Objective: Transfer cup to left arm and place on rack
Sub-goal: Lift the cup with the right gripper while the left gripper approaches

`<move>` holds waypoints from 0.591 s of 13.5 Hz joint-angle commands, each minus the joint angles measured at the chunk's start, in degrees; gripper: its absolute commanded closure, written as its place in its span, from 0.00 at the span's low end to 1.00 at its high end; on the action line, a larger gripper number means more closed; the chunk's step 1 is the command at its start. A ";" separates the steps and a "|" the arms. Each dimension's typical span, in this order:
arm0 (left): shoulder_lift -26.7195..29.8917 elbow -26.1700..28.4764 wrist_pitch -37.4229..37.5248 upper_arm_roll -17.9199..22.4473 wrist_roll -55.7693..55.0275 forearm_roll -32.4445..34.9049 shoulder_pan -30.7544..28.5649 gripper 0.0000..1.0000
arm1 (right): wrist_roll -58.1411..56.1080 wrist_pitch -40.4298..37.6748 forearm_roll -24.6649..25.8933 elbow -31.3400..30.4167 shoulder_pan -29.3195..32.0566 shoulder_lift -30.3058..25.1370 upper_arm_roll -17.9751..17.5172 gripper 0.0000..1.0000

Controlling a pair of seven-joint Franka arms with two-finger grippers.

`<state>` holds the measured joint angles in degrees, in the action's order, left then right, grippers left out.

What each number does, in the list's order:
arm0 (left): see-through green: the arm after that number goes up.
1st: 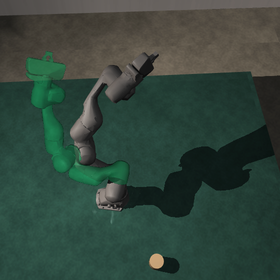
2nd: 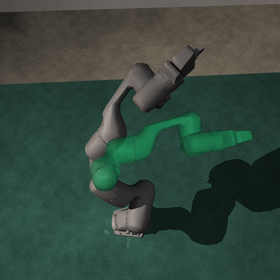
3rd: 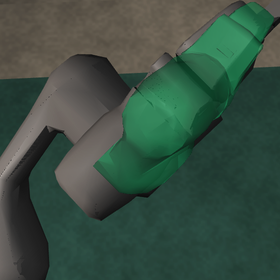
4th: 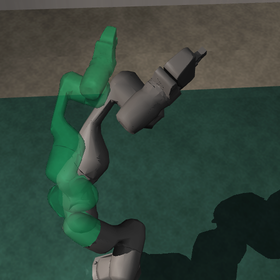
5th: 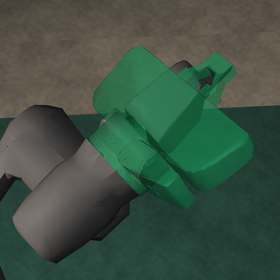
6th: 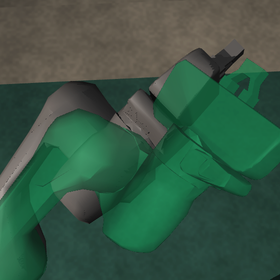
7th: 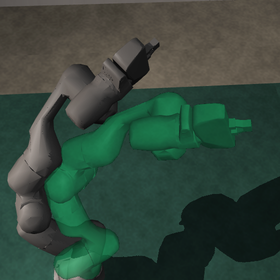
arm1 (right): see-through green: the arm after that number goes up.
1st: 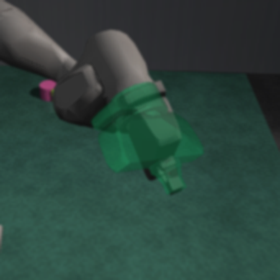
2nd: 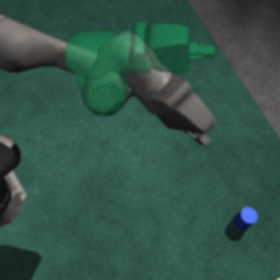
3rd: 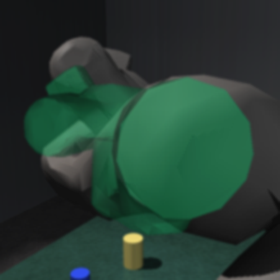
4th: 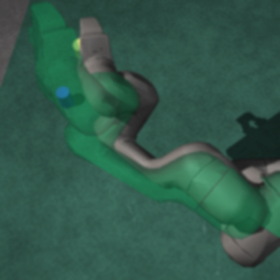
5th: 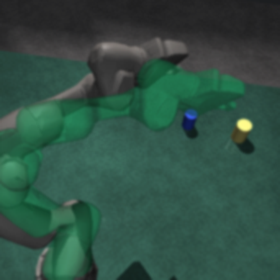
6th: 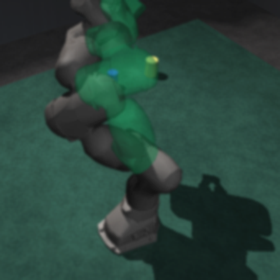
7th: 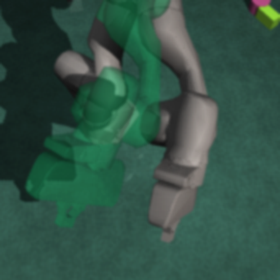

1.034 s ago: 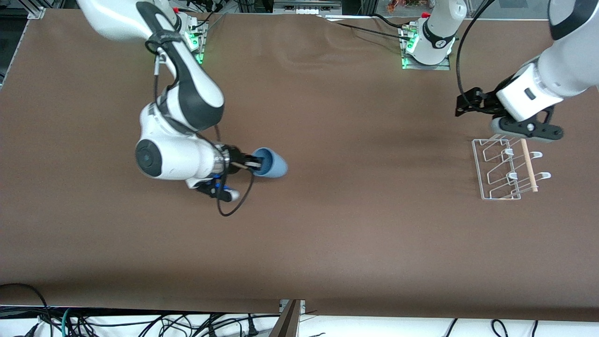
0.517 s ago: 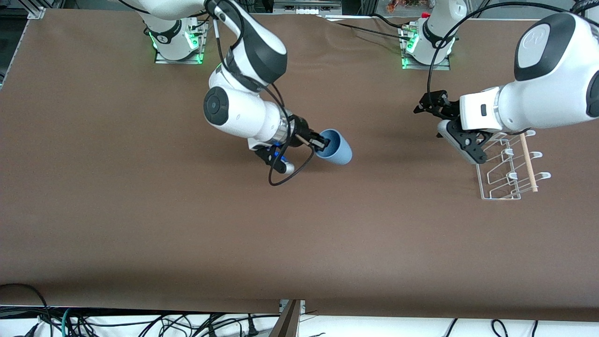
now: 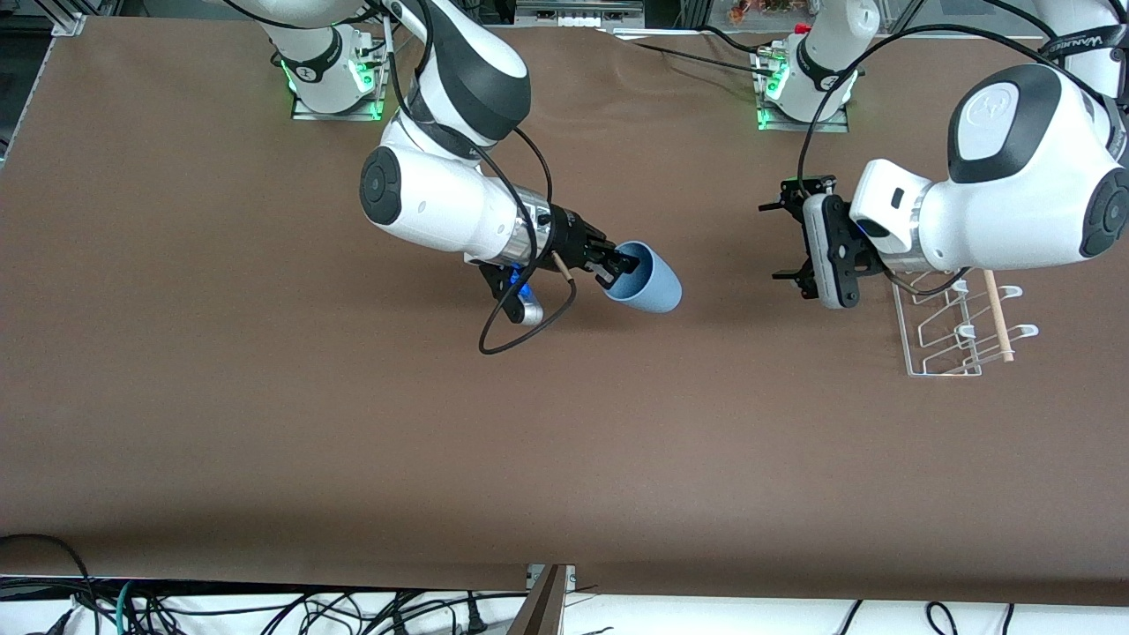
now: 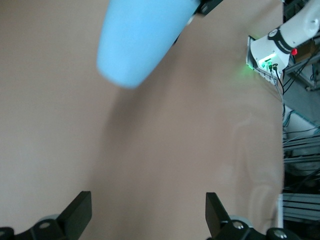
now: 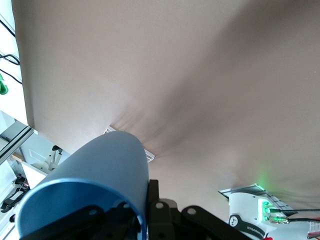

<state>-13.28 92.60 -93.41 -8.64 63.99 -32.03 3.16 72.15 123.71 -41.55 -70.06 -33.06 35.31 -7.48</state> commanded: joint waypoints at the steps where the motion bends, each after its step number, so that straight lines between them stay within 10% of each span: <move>1: -0.17 -0.67 -5.27 -2.34 7.54 -2.42 -0.26 0.00 | 1.06 -0.49 -1.07 1.77 0.28 0.81 -0.51 1.00; 8: -4.83 0.38 -19.61 -7.44 13.96 -9.70 -0.26 0.00 | 2.29 -0.05 -2.30 3.00 -0.34 0.98 -0.86 1.00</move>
<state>-17.24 92.73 -110.89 -14.47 74.81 -38.41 3.26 72.87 123.73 -42.51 -69.40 -33.27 35.35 -7.77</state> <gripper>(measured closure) 0.000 0.943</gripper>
